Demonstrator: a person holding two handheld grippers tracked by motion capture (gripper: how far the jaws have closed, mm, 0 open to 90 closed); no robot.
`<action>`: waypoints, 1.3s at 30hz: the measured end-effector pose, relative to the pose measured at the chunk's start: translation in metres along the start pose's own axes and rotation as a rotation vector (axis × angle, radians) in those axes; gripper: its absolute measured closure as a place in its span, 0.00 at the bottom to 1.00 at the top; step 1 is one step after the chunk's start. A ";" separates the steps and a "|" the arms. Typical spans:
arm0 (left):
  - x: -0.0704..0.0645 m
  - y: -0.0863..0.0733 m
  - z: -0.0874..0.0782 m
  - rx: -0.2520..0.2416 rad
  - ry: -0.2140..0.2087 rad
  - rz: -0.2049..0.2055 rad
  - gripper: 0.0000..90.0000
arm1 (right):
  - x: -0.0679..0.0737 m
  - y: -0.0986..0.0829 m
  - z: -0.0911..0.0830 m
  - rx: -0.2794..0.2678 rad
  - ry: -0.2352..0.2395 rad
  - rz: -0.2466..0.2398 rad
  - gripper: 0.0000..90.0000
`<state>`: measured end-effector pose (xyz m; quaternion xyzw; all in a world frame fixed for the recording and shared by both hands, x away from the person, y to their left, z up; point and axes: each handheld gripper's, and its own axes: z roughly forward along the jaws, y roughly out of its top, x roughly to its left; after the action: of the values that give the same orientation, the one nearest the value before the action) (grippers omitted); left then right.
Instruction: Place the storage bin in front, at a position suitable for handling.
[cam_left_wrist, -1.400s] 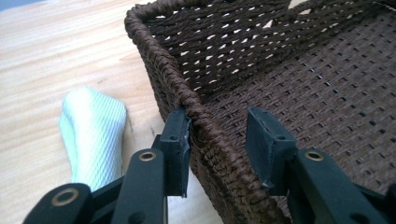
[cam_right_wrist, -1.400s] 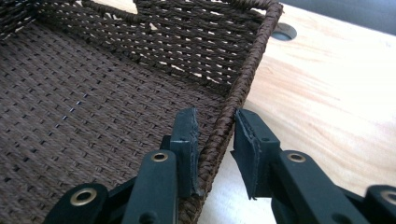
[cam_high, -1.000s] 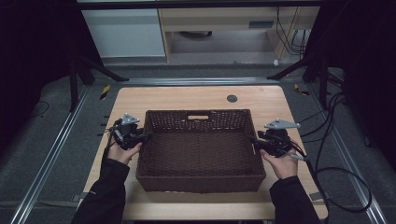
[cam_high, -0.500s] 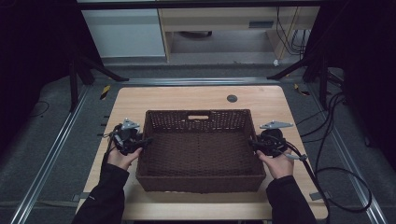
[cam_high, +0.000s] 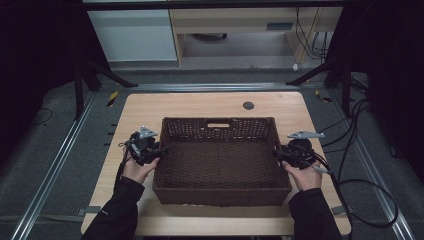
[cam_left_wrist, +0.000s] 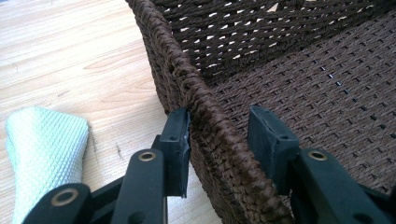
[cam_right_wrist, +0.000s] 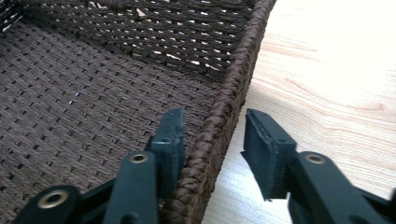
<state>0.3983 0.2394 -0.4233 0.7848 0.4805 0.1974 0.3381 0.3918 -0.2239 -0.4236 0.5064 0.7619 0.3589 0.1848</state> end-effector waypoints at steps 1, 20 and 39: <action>0.000 0.000 0.000 -0.001 0.000 0.003 0.65 | 0.000 0.000 0.000 0.001 -0.001 -0.001 0.62; 0.017 -0.005 -0.043 -0.127 -0.008 0.024 0.52 | 0.002 0.003 0.000 0.031 0.017 -0.050 0.66; 0.077 -0.039 -0.041 -0.068 0.106 -0.064 0.44 | 0.005 0.004 -0.012 0.026 -0.008 -0.047 0.38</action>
<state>0.3833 0.3342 -0.4243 0.7456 0.5154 0.2439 0.3450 0.3845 -0.2227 -0.4126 0.4919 0.7776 0.3426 0.1898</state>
